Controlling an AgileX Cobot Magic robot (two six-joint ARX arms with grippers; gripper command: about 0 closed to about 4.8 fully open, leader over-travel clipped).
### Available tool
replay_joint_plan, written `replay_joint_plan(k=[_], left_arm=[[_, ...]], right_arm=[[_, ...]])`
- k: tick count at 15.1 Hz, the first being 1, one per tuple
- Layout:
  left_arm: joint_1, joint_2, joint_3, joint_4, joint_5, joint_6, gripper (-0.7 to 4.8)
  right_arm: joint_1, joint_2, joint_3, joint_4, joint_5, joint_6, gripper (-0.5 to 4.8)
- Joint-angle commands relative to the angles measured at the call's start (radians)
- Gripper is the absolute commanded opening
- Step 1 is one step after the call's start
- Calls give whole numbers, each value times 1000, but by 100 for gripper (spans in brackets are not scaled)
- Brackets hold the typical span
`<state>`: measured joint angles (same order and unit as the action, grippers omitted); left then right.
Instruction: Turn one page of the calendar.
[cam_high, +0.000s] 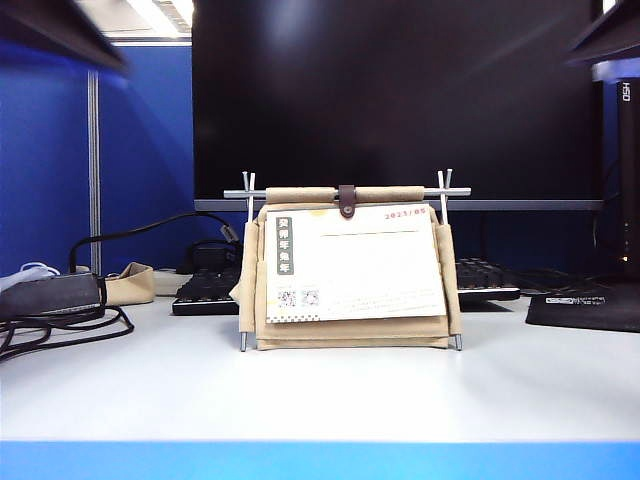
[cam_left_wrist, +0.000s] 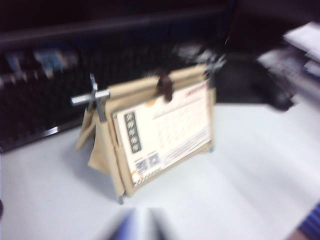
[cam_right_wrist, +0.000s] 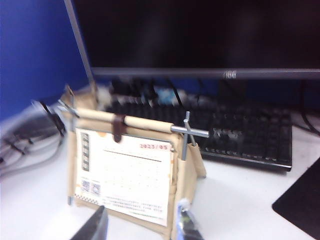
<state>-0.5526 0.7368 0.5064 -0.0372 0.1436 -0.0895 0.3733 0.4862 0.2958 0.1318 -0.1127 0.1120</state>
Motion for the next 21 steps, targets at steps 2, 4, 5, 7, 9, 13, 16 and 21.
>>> replay_joint_plan(k=[2,4,5,7,9,13,16,21], left_arm=[[1,259,11,174,56,-139,406],[1,378,12,310,58,-211,407],[3,410,12,341,57,-237,407],[3,460,13,377,52,-265,407],[3,464,13,421,35,-262,407],[3,465,13,417,34,-262,407],[1,465,13,420,37,-270,407],[1,464,13,416,63,-270,407]], right_arm=[[-45,387,179,24,-283,39,180],[-143,680,256,111,-551,138,285],[-179,769,257,197,-620,202,285],[-261,957,257,403,-813,394,285],[-302,1174,258,654,-927,577,288],[-295,1229,258,654,-914,575,289],[-257,1236,309,566,-870,525,298],[-232,1236,319,373,-752,354,298]])
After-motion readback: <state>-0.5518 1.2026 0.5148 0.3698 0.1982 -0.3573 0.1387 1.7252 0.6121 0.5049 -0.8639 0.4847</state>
